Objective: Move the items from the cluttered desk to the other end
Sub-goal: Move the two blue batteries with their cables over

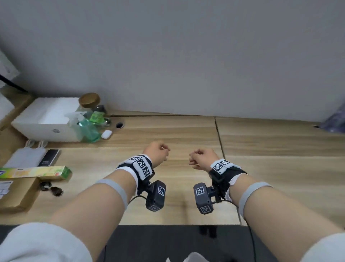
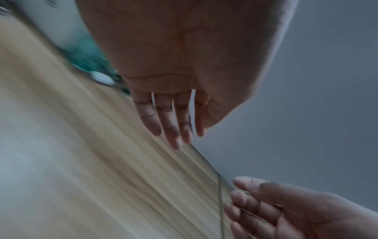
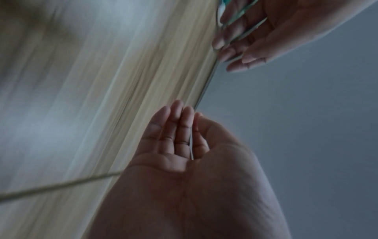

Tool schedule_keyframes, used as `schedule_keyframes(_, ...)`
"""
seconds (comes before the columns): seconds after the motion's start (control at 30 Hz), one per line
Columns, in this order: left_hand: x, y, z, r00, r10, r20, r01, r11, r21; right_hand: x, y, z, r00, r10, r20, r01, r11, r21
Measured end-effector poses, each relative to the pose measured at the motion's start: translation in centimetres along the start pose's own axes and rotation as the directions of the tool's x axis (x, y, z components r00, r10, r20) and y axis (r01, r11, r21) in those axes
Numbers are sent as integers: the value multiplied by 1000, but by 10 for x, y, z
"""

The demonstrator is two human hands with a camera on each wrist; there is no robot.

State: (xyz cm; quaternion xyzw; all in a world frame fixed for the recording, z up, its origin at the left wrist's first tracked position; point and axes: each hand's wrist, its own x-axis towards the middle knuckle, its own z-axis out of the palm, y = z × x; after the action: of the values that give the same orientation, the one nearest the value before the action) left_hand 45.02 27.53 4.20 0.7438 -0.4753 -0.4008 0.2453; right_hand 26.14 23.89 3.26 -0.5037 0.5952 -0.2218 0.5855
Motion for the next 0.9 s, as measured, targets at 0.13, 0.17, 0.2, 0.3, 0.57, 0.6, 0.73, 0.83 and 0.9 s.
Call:
schedule_keyframes(0.13,16,101,110,988,128,85,-134,988,75,-16,43,-129,998,15,-65,-7,994,113)
schedule_keyframes(0.17,17,129,145,981,158,112,-168,982,85,-20,56,-166,996,23,-91,-10,990,138)
schedule_keyframes(0.2,18,157,181,971,190,147,-205,974,97,-25,69,-204,992,33,-118,-15,988,154)
schedule_keyframes(0.3,15,236,294,910,266,317,-322,937,136,-44,107,-322,974,85,-210,-44,981,190)
schedule_keyframes(0.57,-11,399,520,709,413,572,-535,843,55,-118,185,-571,814,221,-537,-82,959,270)
schedule_keyframes(0.6,-14,411,540,685,416,598,-550,834,51,-125,192,-591,790,239,-564,-84,954,286)
schedule_keyframes(0.73,-8,453,613,618,419,665,-582,813,30,-141,215,-660,715,302,-630,-107,939,328)
schedule_keyframes(0.83,8,479,663,598,424,680,-572,820,-9,-138,229,-705,690,338,-640,-160,933,321)
schedule_keyframes(0.9,22,492,694,600,413,685,-536,844,-39,-126,235,-735,681,363,-636,-216,929,299)
